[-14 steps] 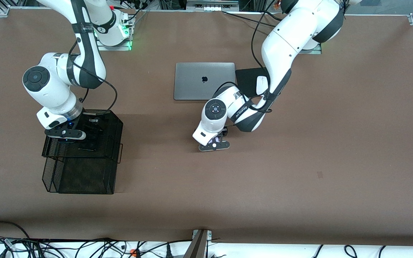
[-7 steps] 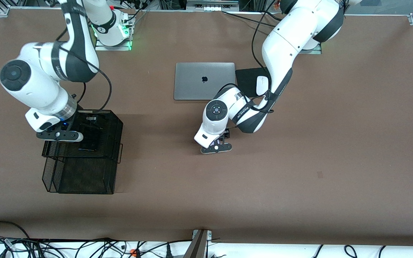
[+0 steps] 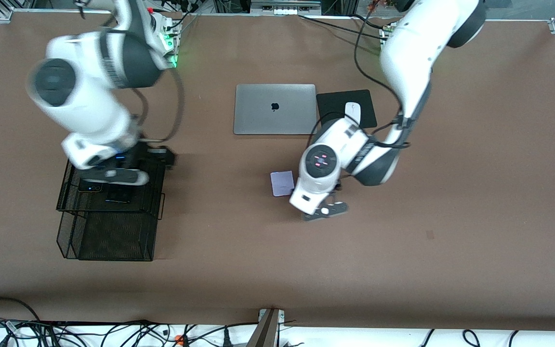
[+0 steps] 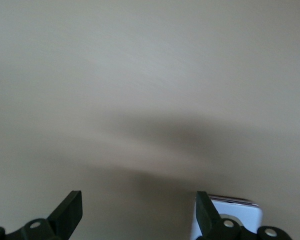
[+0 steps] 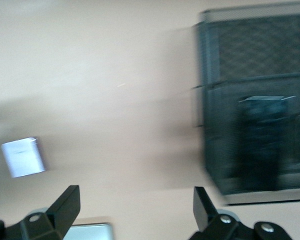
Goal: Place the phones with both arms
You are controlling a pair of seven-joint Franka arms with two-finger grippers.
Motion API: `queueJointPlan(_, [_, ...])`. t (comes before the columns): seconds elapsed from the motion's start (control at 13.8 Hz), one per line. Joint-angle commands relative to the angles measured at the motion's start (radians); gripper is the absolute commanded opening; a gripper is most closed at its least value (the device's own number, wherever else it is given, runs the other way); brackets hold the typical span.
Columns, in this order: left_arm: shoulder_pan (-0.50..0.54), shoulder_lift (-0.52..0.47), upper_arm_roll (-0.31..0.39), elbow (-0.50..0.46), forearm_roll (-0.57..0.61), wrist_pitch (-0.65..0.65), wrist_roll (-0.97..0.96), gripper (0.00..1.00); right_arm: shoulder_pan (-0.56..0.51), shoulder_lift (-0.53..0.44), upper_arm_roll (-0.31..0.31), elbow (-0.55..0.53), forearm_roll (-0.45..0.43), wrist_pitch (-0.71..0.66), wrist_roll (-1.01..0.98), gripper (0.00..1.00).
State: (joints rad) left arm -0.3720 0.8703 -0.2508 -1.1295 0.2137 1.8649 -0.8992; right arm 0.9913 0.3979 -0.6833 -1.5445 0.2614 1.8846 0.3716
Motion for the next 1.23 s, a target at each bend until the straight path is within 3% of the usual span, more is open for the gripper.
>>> queueJointPlan(0.0, [0.097,-0.082,-0.012,-0.053,-0.026,-0.104,0.112,1.00,-0.002,0.148,0.135,0.108,0.010,0.121,0.153,1.00])
queueJointPlan(0.22, [0.232,-0.201,-0.012,-0.160,-0.034,-0.118,0.267,1.00,-0.003,0.309,0.240,0.217,0.010,0.234,0.210,1.00])
queueJointPlan(0.44, [0.385,-0.353,-0.010,-0.242,-0.034,-0.180,0.434,1.00,0.000,0.424,0.310,0.241,-0.001,0.365,0.205,1.00])
queueJointPlan(0.73, [0.525,-0.471,-0.012,-0.236,-0.054,-0.257,0.594,1.00,0.020,0.516,0.324,0.239,-0.001,0.487,0.199,1.00])
queueJointPlan(1.16, [0.548,-0.579,-0.013,-0.233,-0.111,-0.338,0.596,1.00,0.043,0.556,0.326,0.236,-0.023,0.507,0.205,1.00])
